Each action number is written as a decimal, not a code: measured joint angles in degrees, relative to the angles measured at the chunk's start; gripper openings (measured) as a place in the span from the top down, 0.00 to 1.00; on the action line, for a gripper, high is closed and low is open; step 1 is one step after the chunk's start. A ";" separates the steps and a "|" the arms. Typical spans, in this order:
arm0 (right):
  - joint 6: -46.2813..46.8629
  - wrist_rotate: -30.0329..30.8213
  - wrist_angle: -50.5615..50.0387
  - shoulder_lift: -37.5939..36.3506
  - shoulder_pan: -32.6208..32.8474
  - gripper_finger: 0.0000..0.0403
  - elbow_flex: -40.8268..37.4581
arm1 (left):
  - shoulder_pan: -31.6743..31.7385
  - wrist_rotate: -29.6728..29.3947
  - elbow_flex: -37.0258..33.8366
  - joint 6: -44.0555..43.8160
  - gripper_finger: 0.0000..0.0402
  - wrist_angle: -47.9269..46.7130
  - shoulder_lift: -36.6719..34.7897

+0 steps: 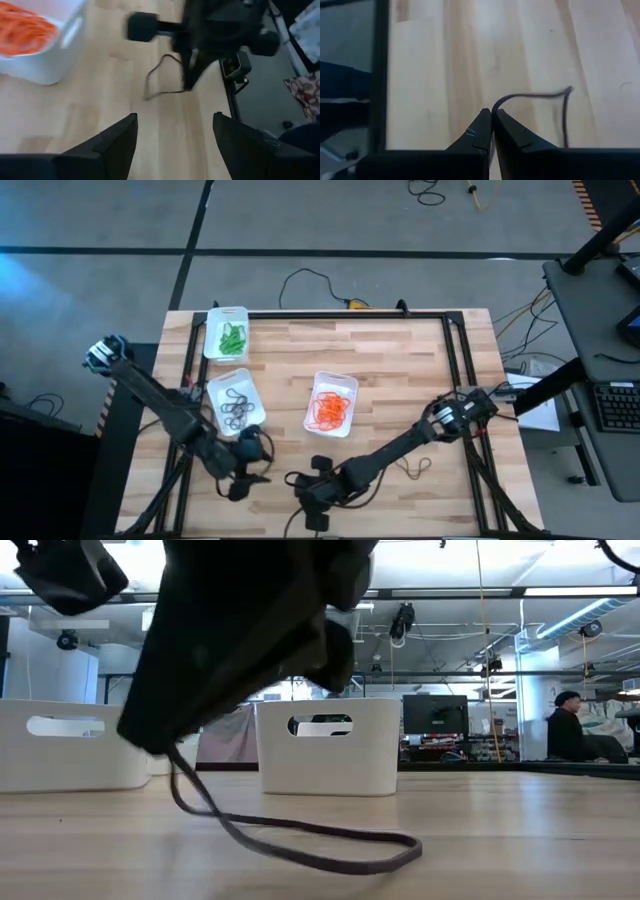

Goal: Sort rubber bands into baskets
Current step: Put the violet rubber band into the bottom left white bin

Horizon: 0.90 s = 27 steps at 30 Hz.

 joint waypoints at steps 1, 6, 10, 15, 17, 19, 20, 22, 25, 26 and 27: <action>0.01 0.04 -1.63 0.79 -0.11 0.98 1.25 | -0.04 0.44 0.00 0.70 0.40 1.70 1.68; 0.30 0.11 -7.79 2.36 0.06 0.98 5.98 | -0.04 1.04 0.94 5.85 0.40 9.17 10.80; 3.18 0.00 -11.98 2.19 0.78 0.98 6.95 | 0.03 0.34 2.87 9.46 0.40 13.10 18.40; 5.87 -0.10 -12.74 2.01 1.68 0.98 6.95 | 0.17 -5.75 6.87 12.68 0.40 14.54 26.99; 6.98 -0.04 -12.92 1.95 1.97 0.98 6.86 | 0.24 -5.86 8.47 15.45 0.40 15.71 30.39; 8.05 -0.07 -13.35 1.95 2.16 0.98 6.68 | 0.37 -5.38 10.66 17.55 0.40 17.01 34.00; 8.56 -0.13 -13.62 1.95 2.19 0.98 6.62 | 0.35 -4.54 11.64 18.06 0.40 17.34 35.55; 9.48 -0.13 -13.46 1.95 2.20 0.98 6.54 | 0.47 -4.27 13.78 18.15 0.40 17.29 38.64; 10.83 -0.19 -13.74 1.88 2.14 0.98 6.34 | 0.76 -4.19 16.36 17.10 0.40 17.06 42.18; 11.01 -0.26 -13.97 1.84 2.14 0.98 6.10 | 0.83 -4.19 17.31 16.45 0.40 16.97 43.26; 11.65 -0.28 -13.97 1.84 2.16 0.98 5.94 | 0.86 -3.94 18.00 15.89 0.40 17.27 44.13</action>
